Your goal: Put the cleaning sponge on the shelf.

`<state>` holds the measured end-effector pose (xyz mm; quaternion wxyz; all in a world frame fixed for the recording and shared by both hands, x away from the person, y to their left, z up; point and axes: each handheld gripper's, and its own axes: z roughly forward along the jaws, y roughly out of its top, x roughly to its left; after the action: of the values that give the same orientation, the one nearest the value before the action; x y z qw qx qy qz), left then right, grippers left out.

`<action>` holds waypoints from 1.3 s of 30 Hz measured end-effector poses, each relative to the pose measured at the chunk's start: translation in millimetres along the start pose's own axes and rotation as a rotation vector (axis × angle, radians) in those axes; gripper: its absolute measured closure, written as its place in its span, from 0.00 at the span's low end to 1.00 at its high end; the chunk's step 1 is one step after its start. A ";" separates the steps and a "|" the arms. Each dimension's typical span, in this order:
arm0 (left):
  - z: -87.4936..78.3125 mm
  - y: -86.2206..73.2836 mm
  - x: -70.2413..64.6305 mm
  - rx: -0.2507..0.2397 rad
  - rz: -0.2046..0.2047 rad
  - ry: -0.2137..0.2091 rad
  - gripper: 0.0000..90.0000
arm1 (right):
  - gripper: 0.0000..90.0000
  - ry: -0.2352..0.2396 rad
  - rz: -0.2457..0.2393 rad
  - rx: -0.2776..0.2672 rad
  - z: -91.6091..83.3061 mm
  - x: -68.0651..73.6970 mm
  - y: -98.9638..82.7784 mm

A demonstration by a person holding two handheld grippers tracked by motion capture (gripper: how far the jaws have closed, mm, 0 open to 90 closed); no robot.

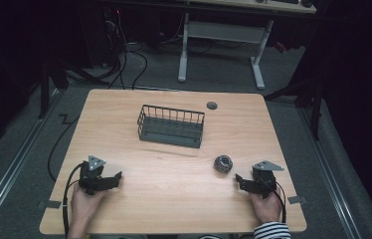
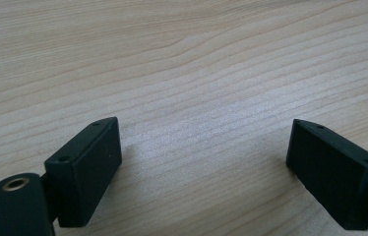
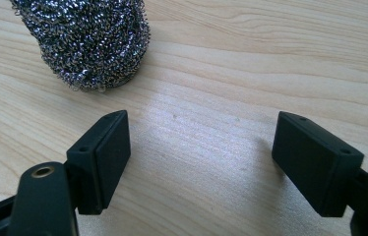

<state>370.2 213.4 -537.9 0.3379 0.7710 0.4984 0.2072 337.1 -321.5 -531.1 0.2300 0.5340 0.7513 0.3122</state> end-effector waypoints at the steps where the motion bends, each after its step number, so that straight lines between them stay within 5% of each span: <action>1: -0.3 -0.3 0.2 -0.001 0.003 -0.002 0.17 | 0.25 0.000 0.000 0.000 0.0 0.0 0.0; 17: -2.2 5.5 3.5 0.004 0.037 -0.001 0.23 | 0.28 0.004 -0.001 -0.004 -0.3 0.4 -0.1; 27: -7.3 27.7 5.4 -0.021 0.015 -0.053 0.23 | 0.28 0.004 -0.001 -0.005 -0.4 0.4 -0.1; 39: -11.9 73.8 7.7 -0.057 0.006 -0.124 0.23 | 0.28 0.004 -0.002 -0.005 -0.3 0.3 -0.1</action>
<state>412.0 203.9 -476.1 0.3894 0.7739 0.4682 0.1739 336.7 -321.3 -531.0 0.2303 0.5322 0.7514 0.3148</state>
